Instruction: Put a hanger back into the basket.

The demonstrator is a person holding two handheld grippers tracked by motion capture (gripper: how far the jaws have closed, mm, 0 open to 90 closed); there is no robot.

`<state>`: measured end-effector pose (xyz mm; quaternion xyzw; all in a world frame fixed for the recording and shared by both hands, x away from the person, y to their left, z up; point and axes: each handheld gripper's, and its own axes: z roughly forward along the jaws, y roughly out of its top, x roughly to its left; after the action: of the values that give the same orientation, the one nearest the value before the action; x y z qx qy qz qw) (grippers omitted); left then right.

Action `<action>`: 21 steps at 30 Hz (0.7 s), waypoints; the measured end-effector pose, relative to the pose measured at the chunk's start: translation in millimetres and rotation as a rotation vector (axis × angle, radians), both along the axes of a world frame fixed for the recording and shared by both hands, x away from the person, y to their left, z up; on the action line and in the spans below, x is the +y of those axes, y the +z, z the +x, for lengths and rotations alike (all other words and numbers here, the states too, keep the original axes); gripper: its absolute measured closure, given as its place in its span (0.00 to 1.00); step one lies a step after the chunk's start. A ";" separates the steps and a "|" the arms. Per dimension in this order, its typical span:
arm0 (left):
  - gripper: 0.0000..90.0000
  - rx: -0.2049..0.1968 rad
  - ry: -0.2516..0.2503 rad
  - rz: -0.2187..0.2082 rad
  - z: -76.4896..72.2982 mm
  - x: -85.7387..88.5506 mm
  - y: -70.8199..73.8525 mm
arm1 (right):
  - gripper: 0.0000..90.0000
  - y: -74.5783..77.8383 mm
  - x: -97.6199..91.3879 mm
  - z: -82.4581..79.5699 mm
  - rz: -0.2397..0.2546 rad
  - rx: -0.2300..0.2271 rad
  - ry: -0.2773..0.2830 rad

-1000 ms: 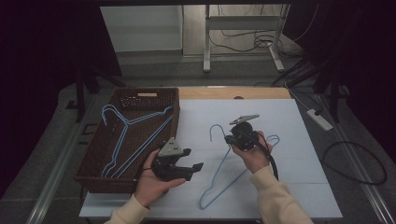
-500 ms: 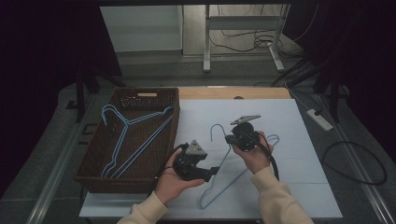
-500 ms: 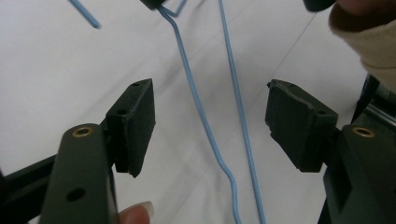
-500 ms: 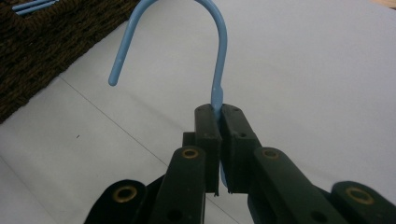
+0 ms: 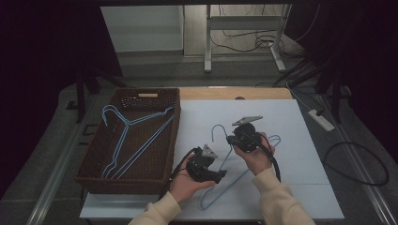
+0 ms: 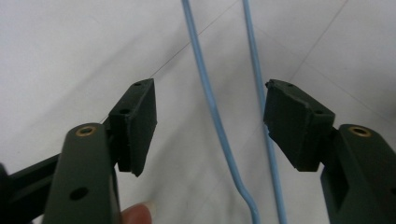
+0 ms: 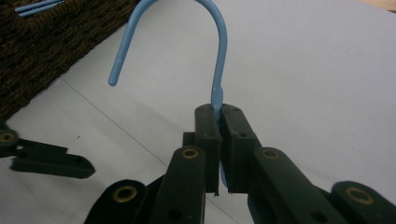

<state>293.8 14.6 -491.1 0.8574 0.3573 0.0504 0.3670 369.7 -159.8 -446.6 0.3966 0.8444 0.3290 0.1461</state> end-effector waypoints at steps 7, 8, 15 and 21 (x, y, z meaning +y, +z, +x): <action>0.55 0.038 0.000 -0.003 7.9 -5.0 -14.0 | 0.96 1.0 -0.4 -1.3 0.004 -0.006 0.000; 0.59 0.050 -0.002 -0.014 9.0 -5.3 -15.6 | 0.96 1.4 -0.5 -1.7 0.004 -0.006 0.001; 0.87 0.114 -0.024 -0.086 14.1 -6.1 -19.1 | 0.96 3.6 -2.8 -3.8 0.017 -0.014 0.003; 0.92 0.124 0.005 -0.128 15.4 -3.5 -18.2 | 0.95 5.0 -10.0 -5.6 0.057 -0.031 0.005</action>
<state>309.2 11.1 -509.3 0.8329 0.3839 -0.0249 0.3979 364.1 -169.8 -441.6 0.3932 0.8334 0.3596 0.1469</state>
